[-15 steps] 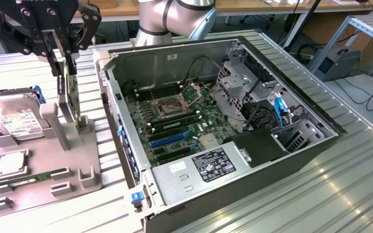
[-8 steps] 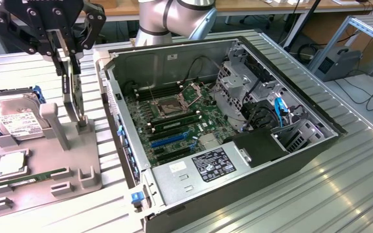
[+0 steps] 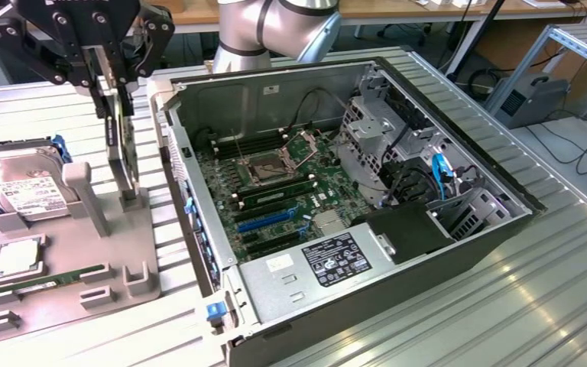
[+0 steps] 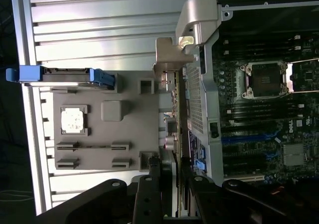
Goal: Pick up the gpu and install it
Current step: 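Pick up the gpu and move the gpu toward the slot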
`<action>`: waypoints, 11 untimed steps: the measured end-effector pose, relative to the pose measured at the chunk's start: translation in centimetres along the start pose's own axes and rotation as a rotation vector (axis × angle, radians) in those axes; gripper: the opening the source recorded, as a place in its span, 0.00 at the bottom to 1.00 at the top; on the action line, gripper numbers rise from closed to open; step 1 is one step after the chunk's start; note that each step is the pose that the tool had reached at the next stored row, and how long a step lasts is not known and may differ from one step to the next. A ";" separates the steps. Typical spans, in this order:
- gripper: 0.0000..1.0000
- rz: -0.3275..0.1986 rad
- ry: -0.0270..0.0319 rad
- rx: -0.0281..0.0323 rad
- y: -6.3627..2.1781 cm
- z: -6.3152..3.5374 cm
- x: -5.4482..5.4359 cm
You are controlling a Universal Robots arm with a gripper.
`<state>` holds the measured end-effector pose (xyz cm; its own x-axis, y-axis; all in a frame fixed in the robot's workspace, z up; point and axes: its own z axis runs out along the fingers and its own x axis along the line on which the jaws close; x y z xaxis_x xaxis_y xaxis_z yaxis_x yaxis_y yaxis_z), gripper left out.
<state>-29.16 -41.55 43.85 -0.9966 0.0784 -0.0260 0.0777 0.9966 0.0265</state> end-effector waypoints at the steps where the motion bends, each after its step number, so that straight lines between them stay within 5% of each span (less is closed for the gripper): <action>1: 0.27 0.000 0.0001 0.0000 0.01 0.00 -0.1; 11: 0.27 0.000 -0.0001 -0.0001 0.09 0.04 -1.2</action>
<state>-27.96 -41.55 43.84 -0.9966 0.0783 -0.0261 0.0776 0.9966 0.0266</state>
